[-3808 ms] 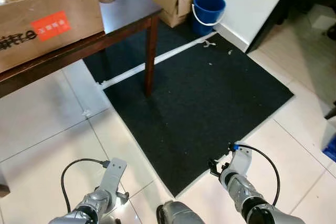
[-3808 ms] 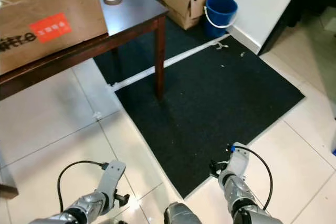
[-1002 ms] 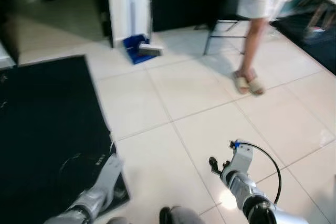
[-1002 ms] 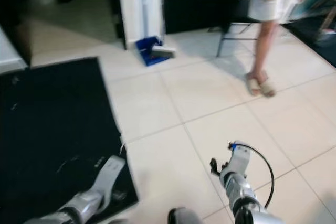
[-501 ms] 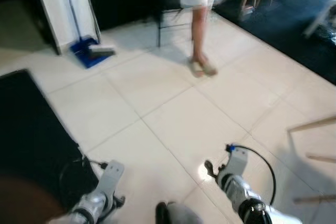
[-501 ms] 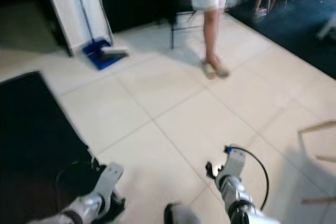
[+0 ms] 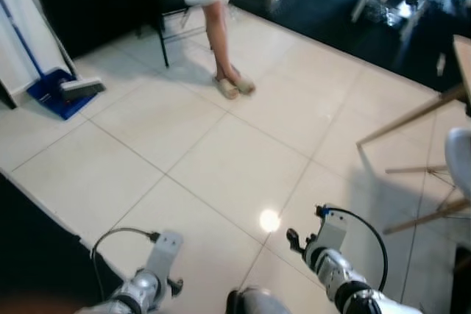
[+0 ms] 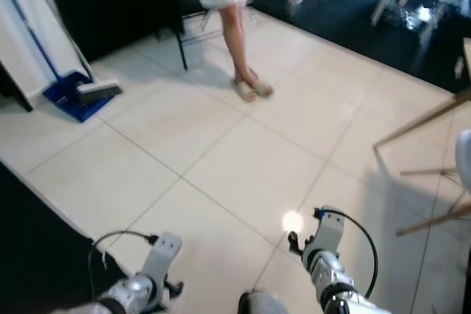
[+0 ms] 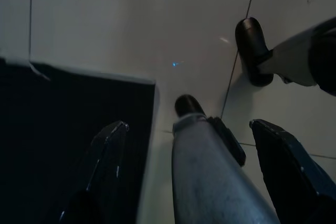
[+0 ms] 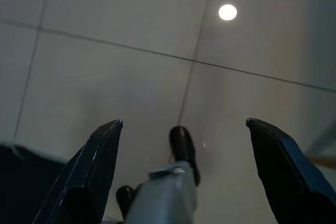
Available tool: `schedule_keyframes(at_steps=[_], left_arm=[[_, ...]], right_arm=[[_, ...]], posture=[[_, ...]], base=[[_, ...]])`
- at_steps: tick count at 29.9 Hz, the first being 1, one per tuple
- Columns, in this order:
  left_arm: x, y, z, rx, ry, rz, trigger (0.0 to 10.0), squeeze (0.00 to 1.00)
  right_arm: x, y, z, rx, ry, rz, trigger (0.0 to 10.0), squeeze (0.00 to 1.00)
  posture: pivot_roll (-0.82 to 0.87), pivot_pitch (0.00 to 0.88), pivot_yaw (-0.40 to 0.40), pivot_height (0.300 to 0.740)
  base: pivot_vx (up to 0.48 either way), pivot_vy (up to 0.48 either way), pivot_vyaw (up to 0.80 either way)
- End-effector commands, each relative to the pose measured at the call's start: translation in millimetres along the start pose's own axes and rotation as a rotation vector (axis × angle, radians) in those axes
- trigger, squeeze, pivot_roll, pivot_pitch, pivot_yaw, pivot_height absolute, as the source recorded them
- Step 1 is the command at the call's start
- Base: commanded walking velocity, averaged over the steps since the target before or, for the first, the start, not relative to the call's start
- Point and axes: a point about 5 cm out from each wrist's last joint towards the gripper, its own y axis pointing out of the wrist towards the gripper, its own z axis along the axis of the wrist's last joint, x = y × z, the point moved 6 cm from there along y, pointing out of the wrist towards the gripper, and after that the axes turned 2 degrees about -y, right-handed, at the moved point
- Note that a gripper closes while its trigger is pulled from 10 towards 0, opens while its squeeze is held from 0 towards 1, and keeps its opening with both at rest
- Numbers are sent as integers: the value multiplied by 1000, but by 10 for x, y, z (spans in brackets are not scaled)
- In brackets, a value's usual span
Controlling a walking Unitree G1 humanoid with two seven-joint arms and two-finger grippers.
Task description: Picking trash to rubbish bin
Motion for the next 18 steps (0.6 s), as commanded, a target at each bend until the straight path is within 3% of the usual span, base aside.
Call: schedule_keyframes(at_steps=[1, 4, 6, 10, 18], left_arm=[[40, 3, -42, -9, -10, -13, 10000, 0], [24, 0, -37, -4, -22, -10, 10000, 0], [-169, -45, -83, -4, -41, 18, 10000, 0], [-303, -81, -109, -4, -48, 37, 10000, 0], [-302, -78, -85, 2, -54, 40, 10000, 0]], right_arm=[[32, -6, -24, -11, -3, -9, 10000, 0], [36, -7, -25, -11, -2, -10, 10000, 0], [40, -8, -26, -11, -1, -11, 10000, 0], [42, -8, -26, -11, -1, -10, 10000, 0], [42, -8, -19, -8, 2, -10, 10000, 0]], posture=[[115, 91, -54, 740], [115, 97, -55, 740], [115, 97, -55, 740], [118, 104, -57, 740], [118, 104, -57, 740]], base=[[0, 0, -756], [0, 0, -760], [0, 0, -756], [0, 0, -756], [0, 0, -759]])
